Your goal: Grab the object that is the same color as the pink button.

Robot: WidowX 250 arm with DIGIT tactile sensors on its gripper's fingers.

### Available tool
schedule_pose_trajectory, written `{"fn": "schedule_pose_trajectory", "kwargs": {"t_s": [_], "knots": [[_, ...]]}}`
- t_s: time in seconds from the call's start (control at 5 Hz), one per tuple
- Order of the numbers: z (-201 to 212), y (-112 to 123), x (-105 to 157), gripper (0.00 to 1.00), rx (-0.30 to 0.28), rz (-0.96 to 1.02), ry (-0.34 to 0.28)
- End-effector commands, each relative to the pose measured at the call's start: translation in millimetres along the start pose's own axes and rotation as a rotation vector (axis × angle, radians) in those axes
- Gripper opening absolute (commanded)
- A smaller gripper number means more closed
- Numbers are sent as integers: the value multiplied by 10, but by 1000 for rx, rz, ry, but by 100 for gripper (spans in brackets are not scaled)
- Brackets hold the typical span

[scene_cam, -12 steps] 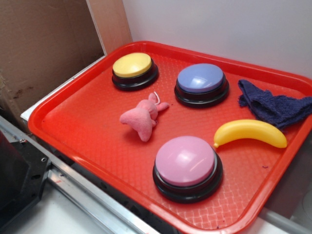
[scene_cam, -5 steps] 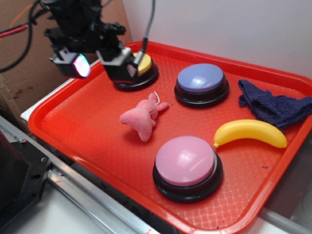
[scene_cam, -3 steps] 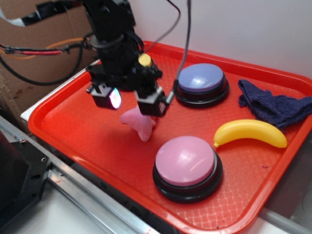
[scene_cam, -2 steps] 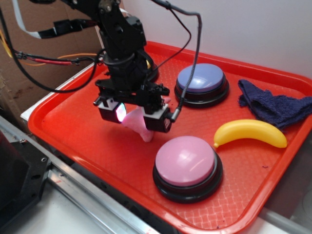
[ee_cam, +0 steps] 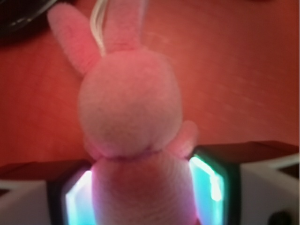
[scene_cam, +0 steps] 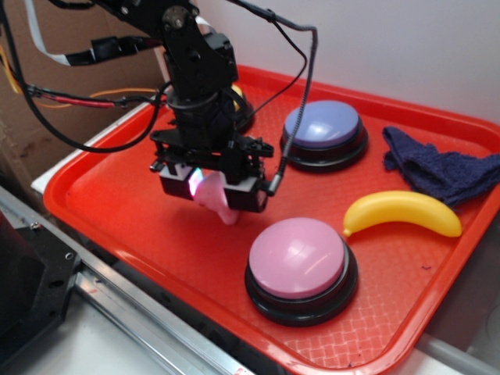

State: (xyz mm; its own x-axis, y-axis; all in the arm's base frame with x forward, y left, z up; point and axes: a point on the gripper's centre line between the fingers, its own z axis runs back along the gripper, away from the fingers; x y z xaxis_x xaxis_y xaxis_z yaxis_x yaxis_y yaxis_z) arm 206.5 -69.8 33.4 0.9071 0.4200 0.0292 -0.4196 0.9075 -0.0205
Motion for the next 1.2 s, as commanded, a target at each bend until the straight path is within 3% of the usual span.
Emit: {"fn": "schedule_pose_trajectory", "kwargs": {"t_s": [0.0,0.2,0.6,0.8,1.0], "knots": [[881,64,123,0,31,-279,-19],[1380,266,84,0,-1,-367,32],[2230,777,57,0,-52,-279,-93],[2265,888,31,0,-49,-281,-117],[2248,914,42,0,-44,-264,-96]]}}
